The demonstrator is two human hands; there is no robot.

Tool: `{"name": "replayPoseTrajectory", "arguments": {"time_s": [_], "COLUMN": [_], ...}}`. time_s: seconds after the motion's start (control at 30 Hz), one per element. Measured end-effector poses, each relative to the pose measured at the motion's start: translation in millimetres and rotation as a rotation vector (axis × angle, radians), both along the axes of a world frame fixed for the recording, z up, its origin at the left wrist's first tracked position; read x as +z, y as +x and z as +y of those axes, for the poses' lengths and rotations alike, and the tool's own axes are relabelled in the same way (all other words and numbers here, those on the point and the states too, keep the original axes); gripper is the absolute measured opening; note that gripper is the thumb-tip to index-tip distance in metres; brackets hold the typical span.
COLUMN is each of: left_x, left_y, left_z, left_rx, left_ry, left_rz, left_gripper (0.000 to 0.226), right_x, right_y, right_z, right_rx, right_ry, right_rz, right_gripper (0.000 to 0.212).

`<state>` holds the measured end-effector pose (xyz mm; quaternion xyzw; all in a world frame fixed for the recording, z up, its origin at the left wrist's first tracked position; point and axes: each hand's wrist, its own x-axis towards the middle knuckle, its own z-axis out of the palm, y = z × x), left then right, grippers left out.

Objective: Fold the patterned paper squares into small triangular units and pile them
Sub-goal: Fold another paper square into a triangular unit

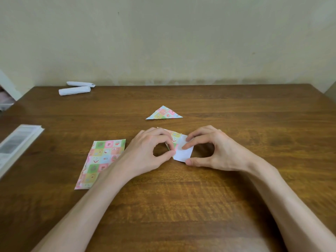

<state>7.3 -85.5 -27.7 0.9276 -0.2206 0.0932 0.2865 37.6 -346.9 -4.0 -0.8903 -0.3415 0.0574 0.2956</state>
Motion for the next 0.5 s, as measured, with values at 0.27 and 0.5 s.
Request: {"name": "replayPoseTrajectory", "arguments": {"time_s": [0.27,0.5], "left_x": [0.0,-0.5], "left_y": [0.2,0.3], "left_z": [0.1,0.6], "left_rx": [-0.003,-0.006], "left_ry": [-0.004,-0.017], "left_rz": [0.015,0.015], "left_gripper": [0.008,0.008], "right_x": [-3.1,-7.5], "right_y": [-1.4,0.6], "right_z": [3.0,4.9], "right_rx": [0.009,0.011], "right_ry": [-0.005,0.053], "right_rz": [-0.029,-0.051], "right_gripper": [0.041,0.010]}}
